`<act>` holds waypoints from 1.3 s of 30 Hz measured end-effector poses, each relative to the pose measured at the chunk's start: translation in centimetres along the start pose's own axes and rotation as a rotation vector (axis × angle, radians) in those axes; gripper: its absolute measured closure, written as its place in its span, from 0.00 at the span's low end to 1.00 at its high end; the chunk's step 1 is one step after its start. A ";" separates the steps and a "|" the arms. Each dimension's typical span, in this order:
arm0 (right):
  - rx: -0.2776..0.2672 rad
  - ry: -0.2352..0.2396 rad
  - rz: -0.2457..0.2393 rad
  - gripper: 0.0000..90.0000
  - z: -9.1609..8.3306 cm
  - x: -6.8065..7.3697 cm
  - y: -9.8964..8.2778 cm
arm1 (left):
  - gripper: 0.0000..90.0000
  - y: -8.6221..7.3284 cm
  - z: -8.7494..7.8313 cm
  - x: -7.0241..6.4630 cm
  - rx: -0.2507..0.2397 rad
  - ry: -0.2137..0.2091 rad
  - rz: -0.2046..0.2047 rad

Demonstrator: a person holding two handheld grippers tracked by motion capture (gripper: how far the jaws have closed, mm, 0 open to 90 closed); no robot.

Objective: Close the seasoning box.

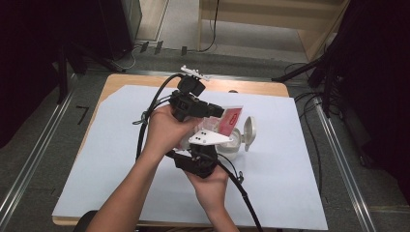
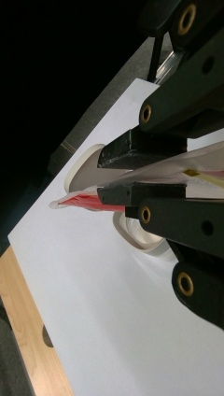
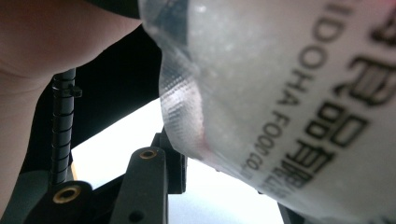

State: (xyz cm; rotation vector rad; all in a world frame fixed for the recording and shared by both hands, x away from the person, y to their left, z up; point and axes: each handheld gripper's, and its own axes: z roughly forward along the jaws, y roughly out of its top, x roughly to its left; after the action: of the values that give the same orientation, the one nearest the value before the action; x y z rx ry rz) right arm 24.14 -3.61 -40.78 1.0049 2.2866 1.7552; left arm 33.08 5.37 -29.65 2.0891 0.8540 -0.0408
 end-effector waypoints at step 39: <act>0.015 -0.003 -0.017 0.71 -0.2 0.0 0.0 | 0.90 -0.1 0.0 0.4 -0.009 0.002 -0.015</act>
State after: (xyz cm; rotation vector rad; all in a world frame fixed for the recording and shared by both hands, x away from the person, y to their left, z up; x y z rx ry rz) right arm 24.10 -3.76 -40.74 0.9872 2.3025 1.7317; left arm 33.32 5.70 -29.87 2.0749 0.8692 -0.0429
